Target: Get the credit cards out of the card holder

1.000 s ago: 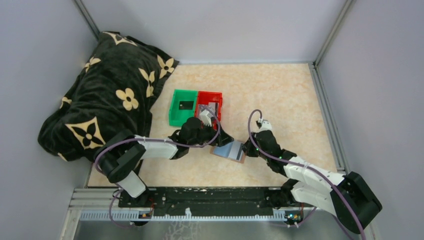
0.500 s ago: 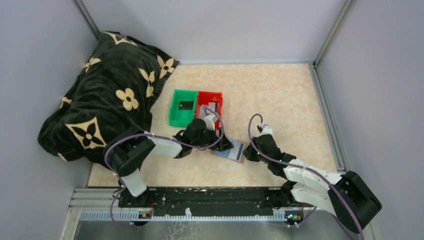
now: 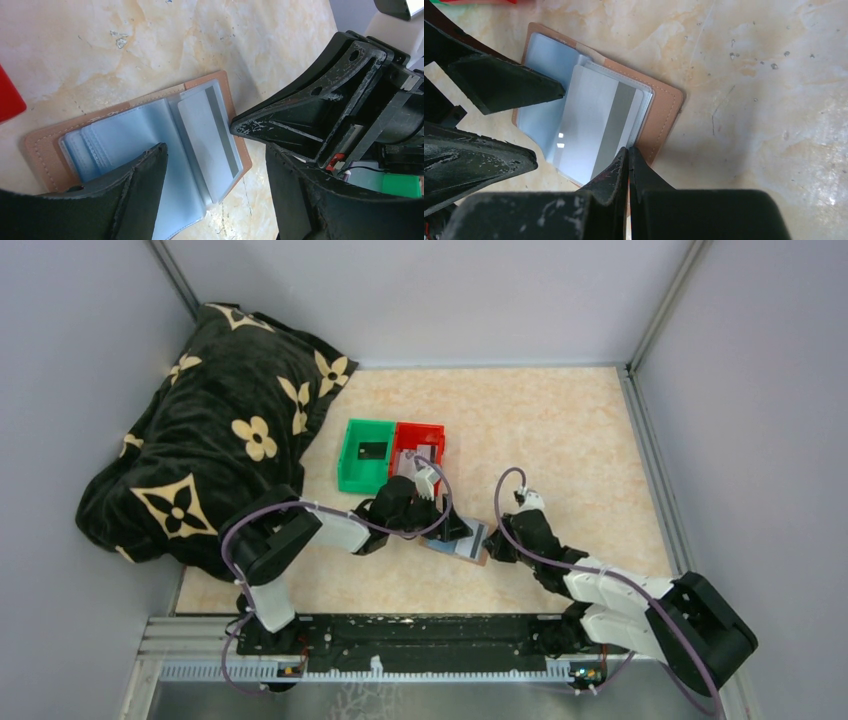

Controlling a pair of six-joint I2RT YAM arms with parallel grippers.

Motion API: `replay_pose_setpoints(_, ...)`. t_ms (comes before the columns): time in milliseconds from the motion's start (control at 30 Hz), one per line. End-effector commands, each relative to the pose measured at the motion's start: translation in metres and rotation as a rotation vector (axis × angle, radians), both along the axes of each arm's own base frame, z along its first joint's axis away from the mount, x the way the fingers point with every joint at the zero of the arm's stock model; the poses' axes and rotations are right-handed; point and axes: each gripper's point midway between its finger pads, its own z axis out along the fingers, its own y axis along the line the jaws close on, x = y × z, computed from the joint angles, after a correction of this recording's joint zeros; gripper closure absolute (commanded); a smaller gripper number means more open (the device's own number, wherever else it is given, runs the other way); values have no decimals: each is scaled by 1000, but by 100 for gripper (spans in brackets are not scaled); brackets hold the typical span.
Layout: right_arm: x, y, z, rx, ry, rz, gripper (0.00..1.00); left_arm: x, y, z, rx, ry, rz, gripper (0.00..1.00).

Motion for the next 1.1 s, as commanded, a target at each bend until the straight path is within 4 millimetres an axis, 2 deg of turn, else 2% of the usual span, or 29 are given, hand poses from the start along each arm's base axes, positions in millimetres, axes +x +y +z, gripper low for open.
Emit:
replay_pose_setpoints(0,-6,7,-10,22,30,25,100,-12,-4,-12,7,56,-40,22)
replay_pose_setpoints(233,-7,10,-15,27,43,35,100,-26,-12,-5,-65,111,-84,37)
replay_pose_setpoints(533,-9,10,-20,33,55,38,100,-33,-13,-2,-104,141,-98,50)
replay_pose_setpoints(767,-12,9,-24,38,65,35,100,-41,-23,19,-243,184,-137,55)
replay_pose_setpoints(1067,-13,8,-26,39,69,35,100,-39,-26,8,-217,205,-129,56)
